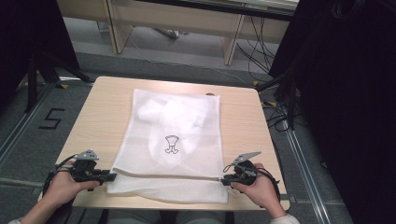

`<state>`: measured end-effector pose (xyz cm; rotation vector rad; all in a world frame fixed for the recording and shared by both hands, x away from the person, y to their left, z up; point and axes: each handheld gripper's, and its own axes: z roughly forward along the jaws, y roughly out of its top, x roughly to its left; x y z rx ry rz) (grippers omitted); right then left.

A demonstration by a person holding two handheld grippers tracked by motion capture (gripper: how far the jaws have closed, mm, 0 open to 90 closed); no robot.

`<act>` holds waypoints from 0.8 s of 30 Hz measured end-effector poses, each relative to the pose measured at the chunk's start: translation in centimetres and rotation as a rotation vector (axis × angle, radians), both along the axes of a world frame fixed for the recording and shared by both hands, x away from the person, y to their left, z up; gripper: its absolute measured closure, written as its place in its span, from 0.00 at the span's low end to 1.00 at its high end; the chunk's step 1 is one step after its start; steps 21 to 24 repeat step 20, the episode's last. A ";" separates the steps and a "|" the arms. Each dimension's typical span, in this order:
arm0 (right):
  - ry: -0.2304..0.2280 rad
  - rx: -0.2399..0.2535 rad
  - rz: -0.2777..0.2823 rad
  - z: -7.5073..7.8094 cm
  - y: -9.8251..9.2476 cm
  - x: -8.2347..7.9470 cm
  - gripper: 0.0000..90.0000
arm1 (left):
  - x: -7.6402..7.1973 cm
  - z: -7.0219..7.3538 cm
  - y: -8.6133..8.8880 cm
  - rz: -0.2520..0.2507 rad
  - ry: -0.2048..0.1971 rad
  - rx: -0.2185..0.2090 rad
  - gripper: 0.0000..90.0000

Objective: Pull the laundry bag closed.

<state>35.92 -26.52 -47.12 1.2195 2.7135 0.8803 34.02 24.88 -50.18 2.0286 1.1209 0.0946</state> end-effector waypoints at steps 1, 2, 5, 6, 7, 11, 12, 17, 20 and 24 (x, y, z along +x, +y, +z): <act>-0.011 0.028 -0.024 0.0 -0.4 -0.1 0.74 | 0.0 0.2 0.1 -0.005 0.003 0.005 0.71; -0.018 0.061 -0.055 0.1 -0.8 -0.2 0.72 | -0.1 0.4 0.4 -0.023 -0.005 0.017 0.65; -0.076 0.103 -0.140 0.0 -1.6 0.1 0.67 | 0.0 0.4 0.3 0.020 -0.046 -0.030 0.53; -0.102 0.138 -0.150 -0.1 -1.7 0.2 0.65 | 0.1 0.5 0.4 0.022 -0.069 -0.037 0.50; -0.102 0.145 -0.191 0.0 -1.8 0.3 0.64 | 0.1 0.6 0.5 0.030 -0.104 -0.046 0.47; -0.094 0.180 -0.202 0.0 -2.4 0.7 0.60 | 0.2 0.6 0.8 0.051 -0.133 -0.037 0.39; -0.075 0.176 -0.217 -0.2 -2.5 0.7 0.60 | 0.2 0.5 0.8 0.050 -0.125 -0.035 0.37; -0.074 0.182 -0.223 -0.7 -2.6 1.0 0.59 | 0.3 0.6 0.8 0.052 -0.134 -0.033 0.35; -0.070 0.192 -0.232 -0.5 -2.5 0.9 0.59 | 0.3 0.7 0.8 0.053 -0.145 -0.037 0.35; -0.070 0.192 -0.232 -0.5 -2.5 0.9 0.59 | 0.3 0.7 0.8 0.053 -0.145 -0.037 0.35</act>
